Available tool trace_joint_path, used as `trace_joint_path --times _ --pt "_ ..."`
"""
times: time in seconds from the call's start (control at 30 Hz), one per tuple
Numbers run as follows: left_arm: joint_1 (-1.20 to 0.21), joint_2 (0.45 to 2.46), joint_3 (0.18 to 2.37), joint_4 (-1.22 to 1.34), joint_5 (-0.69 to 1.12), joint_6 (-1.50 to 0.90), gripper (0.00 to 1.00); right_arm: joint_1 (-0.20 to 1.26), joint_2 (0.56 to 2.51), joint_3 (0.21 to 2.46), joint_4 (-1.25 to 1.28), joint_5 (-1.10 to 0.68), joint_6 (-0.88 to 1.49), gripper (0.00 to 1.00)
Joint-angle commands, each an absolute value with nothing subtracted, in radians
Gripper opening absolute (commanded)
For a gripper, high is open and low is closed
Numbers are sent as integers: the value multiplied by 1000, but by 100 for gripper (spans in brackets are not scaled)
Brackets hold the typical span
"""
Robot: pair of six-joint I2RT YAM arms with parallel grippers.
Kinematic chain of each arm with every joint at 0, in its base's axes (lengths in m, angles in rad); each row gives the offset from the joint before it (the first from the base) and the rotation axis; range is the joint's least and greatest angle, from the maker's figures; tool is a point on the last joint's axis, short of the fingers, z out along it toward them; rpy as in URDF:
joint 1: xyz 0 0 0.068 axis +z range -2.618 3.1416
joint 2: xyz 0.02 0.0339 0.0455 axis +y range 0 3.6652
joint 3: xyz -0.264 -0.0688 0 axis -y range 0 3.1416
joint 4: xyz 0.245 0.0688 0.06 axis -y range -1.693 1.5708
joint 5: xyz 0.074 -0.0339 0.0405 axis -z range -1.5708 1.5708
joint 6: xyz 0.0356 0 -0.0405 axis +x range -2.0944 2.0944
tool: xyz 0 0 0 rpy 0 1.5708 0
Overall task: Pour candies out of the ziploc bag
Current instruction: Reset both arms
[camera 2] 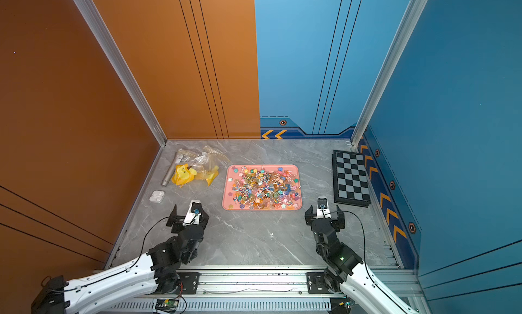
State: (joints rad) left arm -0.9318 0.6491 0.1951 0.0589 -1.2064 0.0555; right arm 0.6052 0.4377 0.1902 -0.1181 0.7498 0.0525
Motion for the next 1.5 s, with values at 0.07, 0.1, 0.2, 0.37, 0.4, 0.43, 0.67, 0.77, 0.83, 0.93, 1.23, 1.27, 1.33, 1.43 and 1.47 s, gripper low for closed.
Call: trace_joint_path --times 0.07,0.1,0.2,0.37,0.4,0.43,0.67,0.77,0.83,0.93,1.23,1.27,1.33,1.43,1.47 --pt "-895 634 179 35 -1163 42 98 543 463 185 -86 672 75 100" --pt "-887 639 181 39 -1156 42 98 535 467 186 -86 664 77 100" --pt "-870 658 178 80 -1130 70 98 515 472 187 -81 648 81 100" --pt "-835 709 173 153 -1098 107 98 500 461 154 14 650 65 100" --pt "-827 718 173 162 -1092 108 98 493 460 147 33 650 64 100" --pt "-817 726 175 170 -1082 109 98 484 463 142 53 646 63 100" --pt "-765 750 181 185 -1047 105 98 438 516 150 82 601 74 100" --pt "-746 763 175 224 -1034 121 98 429 533 156 86 594 78 100" --pt "-730 781 175 246 -1026 128 98 424 541 158 87 591 80 100" --pt "-710 808 185 252 -1011 124 98 418 545 160 87 586 83 100" --pt "-691 856 181 331 -992 155 98 397 557 155 118 582 83 100" --pt "-686 856 178 342 -988 159 98 397 554 145 145 585 76 100" --pt "-675 856 174 359 -980 163 98 395 549 115 225 605 60 100" --pt "-664 860 163 400 -970 177 98 389 555 52 401 626 46 100" --pt "-660 861 162 407 -968 179 98 383 561 30 458 632 46 100"
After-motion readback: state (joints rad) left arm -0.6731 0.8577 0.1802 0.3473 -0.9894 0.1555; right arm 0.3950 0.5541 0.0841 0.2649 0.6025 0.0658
